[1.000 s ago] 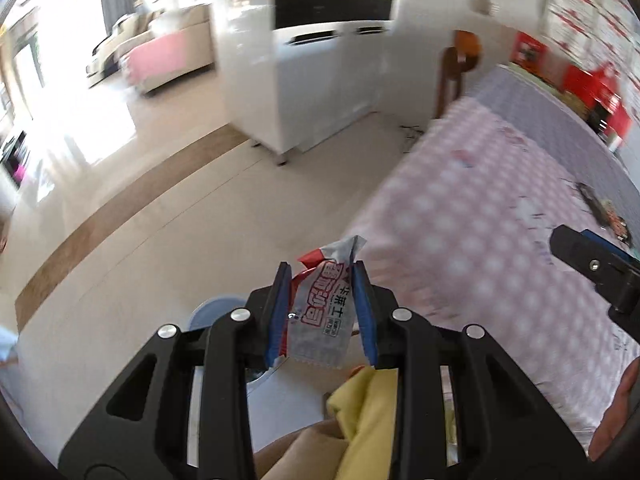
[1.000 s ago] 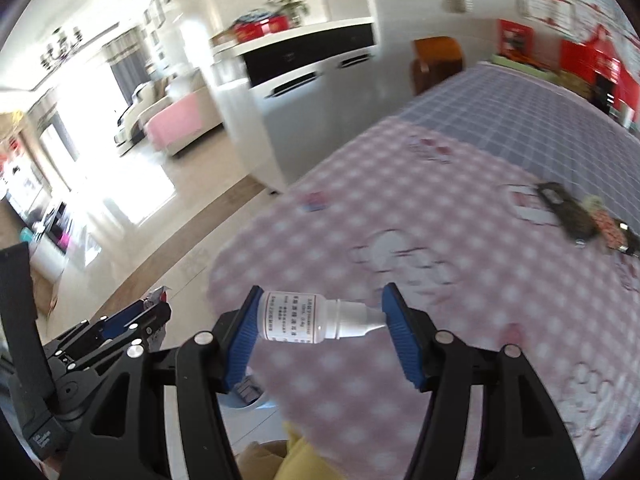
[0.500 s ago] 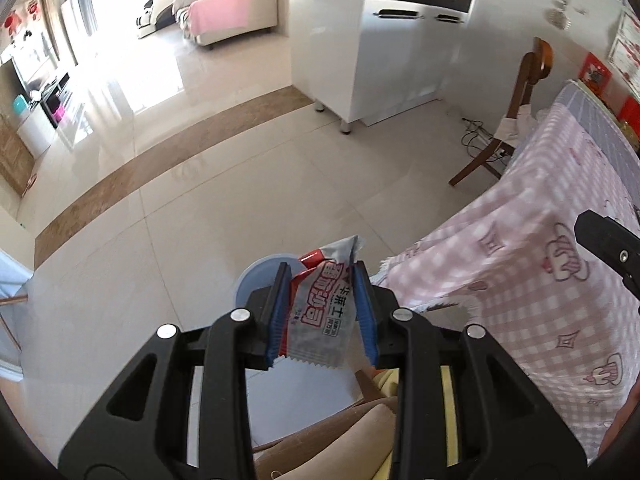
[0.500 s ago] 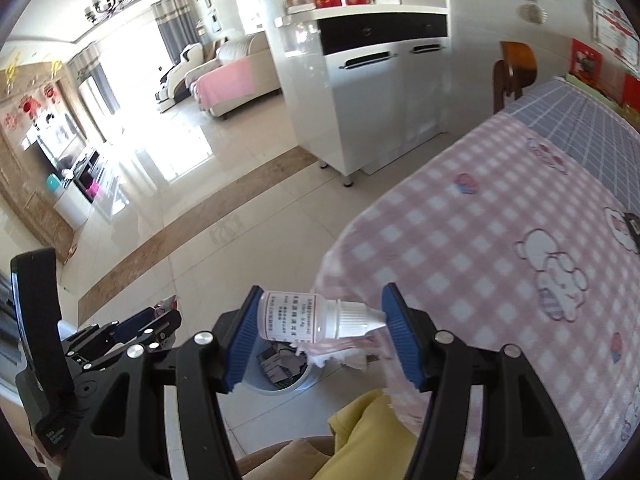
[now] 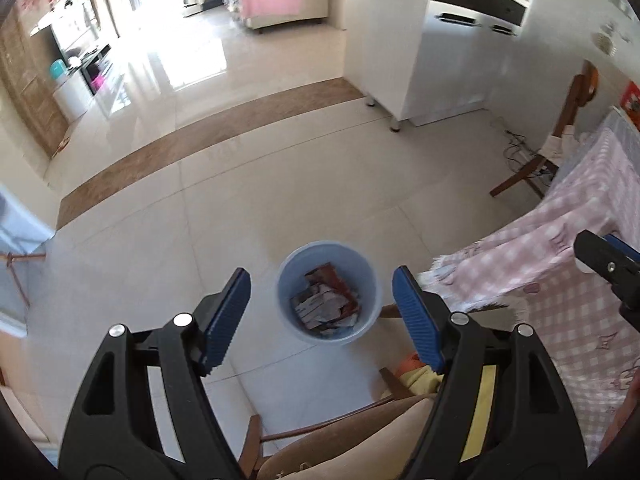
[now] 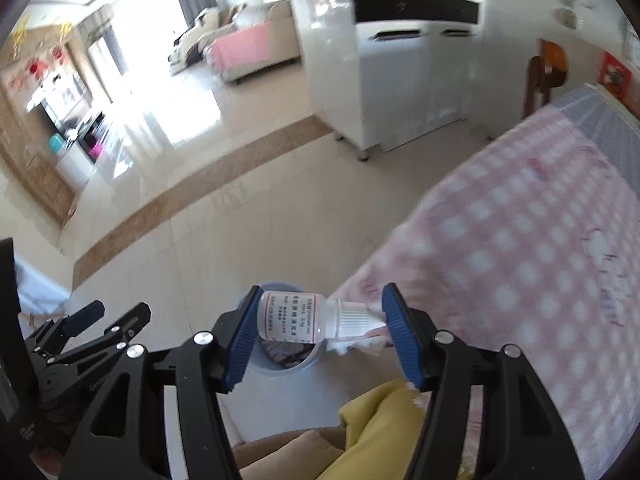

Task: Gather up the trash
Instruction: 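Open the left gripper over the bin while the right gripper releases the dropper bottle, then move both tools back over the table toward the remaining trash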

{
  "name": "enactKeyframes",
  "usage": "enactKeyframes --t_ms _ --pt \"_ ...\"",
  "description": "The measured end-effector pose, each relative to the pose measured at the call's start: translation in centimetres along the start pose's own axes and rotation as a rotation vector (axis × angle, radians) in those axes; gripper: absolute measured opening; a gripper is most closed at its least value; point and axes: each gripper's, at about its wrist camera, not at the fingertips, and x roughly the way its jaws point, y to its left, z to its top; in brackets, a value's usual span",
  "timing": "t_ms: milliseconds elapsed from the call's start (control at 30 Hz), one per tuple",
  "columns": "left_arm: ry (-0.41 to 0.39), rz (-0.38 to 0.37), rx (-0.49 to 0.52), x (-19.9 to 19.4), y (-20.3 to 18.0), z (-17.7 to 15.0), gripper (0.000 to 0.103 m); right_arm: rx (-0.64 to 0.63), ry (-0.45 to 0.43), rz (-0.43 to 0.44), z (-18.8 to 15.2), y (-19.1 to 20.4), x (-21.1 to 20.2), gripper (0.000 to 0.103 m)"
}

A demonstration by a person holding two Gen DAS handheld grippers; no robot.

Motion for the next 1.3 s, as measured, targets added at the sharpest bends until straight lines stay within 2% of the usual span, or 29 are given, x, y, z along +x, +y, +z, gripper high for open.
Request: enactKeyframes --t_ms 100,200,233,300,367,567,767,1033,1300 --pt "0.023 0.032 -0.043 0.3 1.9 -0.7 0.073 -0.044 0.048 0.05 0.2 2.3 1.5 0.06" --pt "0.033 0.055 -0.094 0.1 3.8 -1.2 0.073 -0.092 0.059 0.09 0.6 4.8 1.9 0.063" --pt "0.031 0.064 -0.106 0.0 4.5 -1.3 0.073 -0.112 0.061 0.091 0.7 5.6 2.0 0.077" --pt "0.026 0.082 -0.131 -0.5 5.6 -1.6 0.073 -0.133 0.043 0.072 0.6 6.6 1.9 0.087" --pt "0.02 0.093 -0.15 -0.8 6.3 -1.6 0.073 -0.149 0.035 0.064 0.2 7.2 1.8 0.087" --pt "0.031 0.1 -0.157 -0.8 6.9 -2.0 0.074 -0.118 0.095 0.072 -0.7 6.4 2.6 0.087" --pt "0.04 0.071 -0.111 -0.7 4.5 -2.1 0.074 -0.111 0.1 0.068 -1.1 5.5 1.4 0.087" --pt "0.005 -0.002 -0.03 -2.7 -0.1 -1.9 0.074 -0.087 0.044 0.076 -1.5 1.9 -2.8 0.087" --pt "-0.066 -0.101 0.114 -6.0 -7.5 -1.6 0.075 0.036 -0.012 0.015 -2.9 -5.6 -7.3 0.087"
